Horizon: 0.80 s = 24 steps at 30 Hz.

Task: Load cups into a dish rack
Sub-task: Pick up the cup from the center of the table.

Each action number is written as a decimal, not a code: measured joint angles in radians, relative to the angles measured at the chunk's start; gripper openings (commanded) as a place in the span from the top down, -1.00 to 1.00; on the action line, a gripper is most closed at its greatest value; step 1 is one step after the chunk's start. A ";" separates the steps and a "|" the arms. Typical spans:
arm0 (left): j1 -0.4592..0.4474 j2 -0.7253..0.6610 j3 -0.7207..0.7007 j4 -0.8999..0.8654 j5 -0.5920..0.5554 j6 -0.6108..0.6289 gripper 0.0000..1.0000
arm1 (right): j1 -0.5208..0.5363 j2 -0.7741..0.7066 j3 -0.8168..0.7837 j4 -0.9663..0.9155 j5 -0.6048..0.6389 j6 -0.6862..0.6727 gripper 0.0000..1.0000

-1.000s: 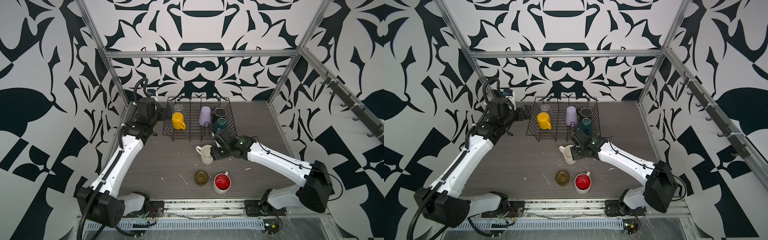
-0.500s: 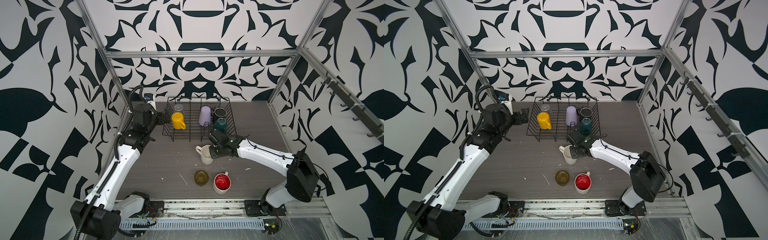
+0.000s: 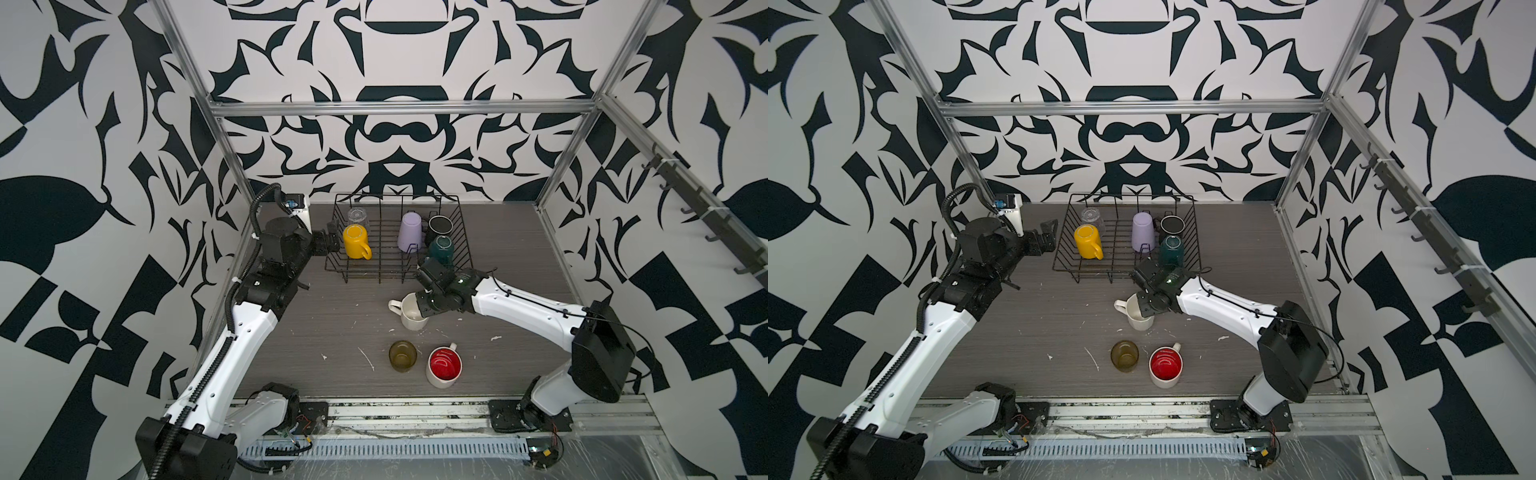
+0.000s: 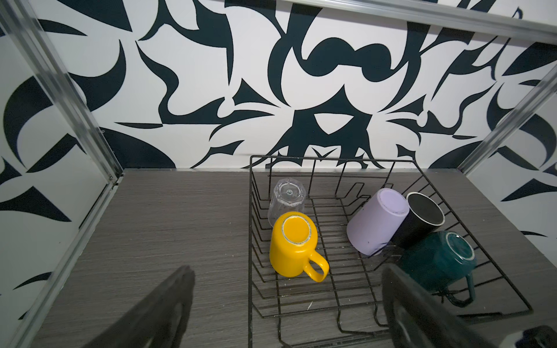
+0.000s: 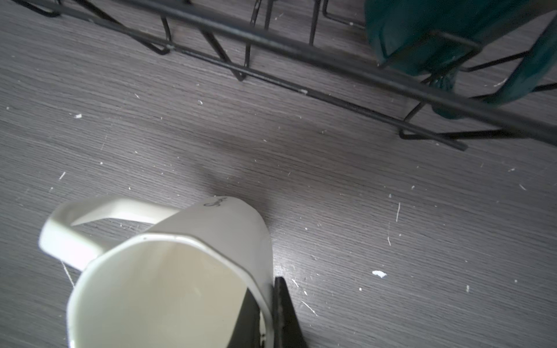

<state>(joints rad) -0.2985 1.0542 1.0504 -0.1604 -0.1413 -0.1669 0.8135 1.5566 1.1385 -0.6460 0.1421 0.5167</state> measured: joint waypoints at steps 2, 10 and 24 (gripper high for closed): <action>0.000 -0.011 -0.008 0.014 0.004 -0.001 -0.99 | 0.000 -0.011 0.000 -0.014 0.001 0.000 1.00; 0.000 -0.041 -0.056 0.105 0.031 -0.002 -0.99 | -0.034 -0.211 0.000 -0.083 -0.025 0.003 1.00; 0.000 -0.044 -0.225 0.418 0.414 -0.016 -0.99 | -0.431 -0.421 -0.105 0.151 -0.472 0.165 1.00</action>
<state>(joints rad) -0.2985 1.0100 0.8253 0.2581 0.2726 -0.1825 0.3820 1.1355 1.0340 -0.4953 -0.3294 0.6815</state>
